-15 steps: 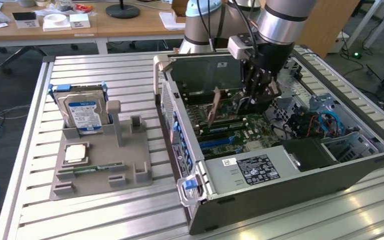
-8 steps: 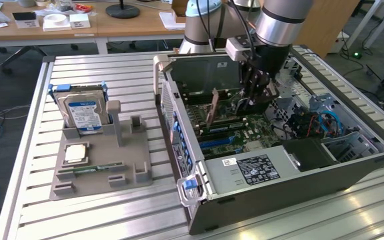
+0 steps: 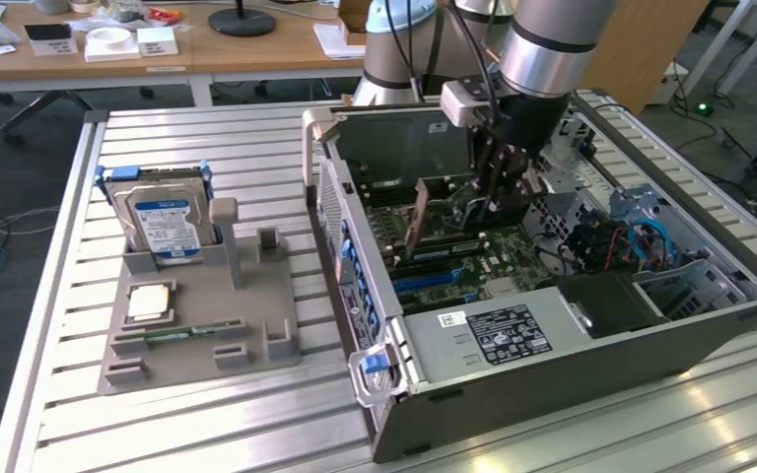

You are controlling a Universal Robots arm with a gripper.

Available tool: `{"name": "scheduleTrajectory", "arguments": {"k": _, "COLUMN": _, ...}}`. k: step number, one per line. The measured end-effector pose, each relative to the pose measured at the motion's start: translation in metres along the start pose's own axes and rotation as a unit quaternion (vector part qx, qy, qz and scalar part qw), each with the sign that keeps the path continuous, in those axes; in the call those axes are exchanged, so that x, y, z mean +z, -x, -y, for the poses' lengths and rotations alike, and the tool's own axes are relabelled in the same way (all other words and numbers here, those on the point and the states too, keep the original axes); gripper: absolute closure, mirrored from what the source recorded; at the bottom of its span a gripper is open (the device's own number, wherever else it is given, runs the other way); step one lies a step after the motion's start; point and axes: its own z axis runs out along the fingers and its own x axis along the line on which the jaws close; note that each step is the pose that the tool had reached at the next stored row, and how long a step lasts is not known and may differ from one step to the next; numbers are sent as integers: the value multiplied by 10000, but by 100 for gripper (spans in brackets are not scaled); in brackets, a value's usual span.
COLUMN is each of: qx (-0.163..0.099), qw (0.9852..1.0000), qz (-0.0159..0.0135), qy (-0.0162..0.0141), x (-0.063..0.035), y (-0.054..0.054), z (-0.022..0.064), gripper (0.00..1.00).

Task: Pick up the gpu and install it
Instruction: 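Insert the gpu into the slot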

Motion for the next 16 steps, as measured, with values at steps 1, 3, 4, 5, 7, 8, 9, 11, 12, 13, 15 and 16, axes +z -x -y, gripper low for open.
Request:
{"name": "scheduleTrajectory", "arguments": {"k": 1, "qx": -5, "qw": 10000, "qz": 0, "qy": -9, "x": 10, "y": -3, "z": -9, "gripper": 74}}
{"name": "scheduleTrajectory", "arguments": {"k": 3, "qx": -15, "qw": 10000, "qz": -1, "qy": -25, "x": 28, "y": -7, "z": -28, "gripper": 74}}
{"name": "scheduleTrajectory", "arguments": {"k": 4, "qx": -21, "qw": 10000, "qz": -2, "qy": -34, "x": 38, "y": -9, "z": -37, "gripper": 74}}
{"name": "scheduleTrajectory", "arguments": {"k": 5, "qx": -27, "qw": 10000, "qz": -2, "qy": -43, "x": 49, "y": -10, "z": -47, "gripper": 74}}
{"name": "scheduleTrajectory", "arguments": {"k": 7, "qx": -38, "qw": 10000, "qz": -2, "qy": -60, "x": 69, "y": -12, "z": -64, "gripper": 74}}
{"name": "scheduleTrajectory", "arguments": {"k": 8, "qx": -43, "qw": 10000, "qz": -3, "qy": -66, "x": 78, "y": -14, "z": -73, "gripper": 74}}
{"name": "scheduleTrajectory", "arguments": {"k": 9, "qx": -47, "qw": 10000, "qz": -3, "qy": -69, "x": 84, "y": -16, "z": -82, "gripper": 74}}
{"name": "scheduleTrajectory", "arguments": {"k": 11, "qx": -53, "qw": 10000, "qz": -3, "qy": -72, "x": 91, "y": -26, "z": -97, "gripper": 74}}
{"name": "scheduleTrajectory", "arguments": {"k": 12, "qx": -56, "qw": 10000, "qz": -2, "qy": -73, "x": 94, "y": -34, "z": -105, "gripper": 74}}
{"name": "scheduleTrajectory", "arguments": {"k": 13, "qx": -59, "qw": 10000, "qz": -3, "qy": -74, "x": 95, "y": -43, "z": -112, "gripper": 74}}
{"name": "scheduleTrajectory", "arguments": {"k": 15, "qx": -63, "qw": 10000, "qz": -3, "qy": -75, "x": 101, "y": -56, "z": -126, "gripper": 74}}
{"name": "scheduleTrajectory", "arguments": {"k": 16, "qx": -65, "qw": 10000, "qz": -3, "qy": -75, "x": 105, "y": -61, "z": -134, "gripper": 74}}
